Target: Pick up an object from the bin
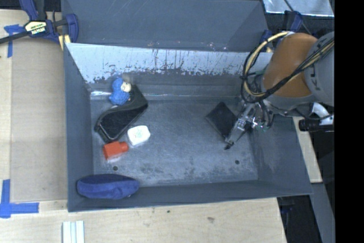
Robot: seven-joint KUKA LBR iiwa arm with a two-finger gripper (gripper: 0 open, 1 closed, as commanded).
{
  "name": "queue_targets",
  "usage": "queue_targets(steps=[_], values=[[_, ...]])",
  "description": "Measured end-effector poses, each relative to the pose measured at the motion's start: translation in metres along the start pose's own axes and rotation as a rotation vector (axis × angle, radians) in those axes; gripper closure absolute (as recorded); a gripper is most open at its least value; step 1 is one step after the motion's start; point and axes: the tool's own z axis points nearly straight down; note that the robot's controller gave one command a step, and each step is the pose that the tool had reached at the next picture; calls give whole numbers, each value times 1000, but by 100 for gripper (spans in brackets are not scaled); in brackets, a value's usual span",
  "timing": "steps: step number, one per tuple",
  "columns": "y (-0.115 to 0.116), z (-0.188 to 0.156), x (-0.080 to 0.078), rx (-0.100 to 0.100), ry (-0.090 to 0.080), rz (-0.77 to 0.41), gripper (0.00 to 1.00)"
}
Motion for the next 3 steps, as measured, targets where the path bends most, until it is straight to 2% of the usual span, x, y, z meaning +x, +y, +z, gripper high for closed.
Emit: queue_targets(steps=[1, 2, 3], values=[[2, -1, -1, -2, -3, -3, 100], [26, -24, 23, -3, 1, -26, 100], [-15, -149, 79, -4, -7, -21, 100]])
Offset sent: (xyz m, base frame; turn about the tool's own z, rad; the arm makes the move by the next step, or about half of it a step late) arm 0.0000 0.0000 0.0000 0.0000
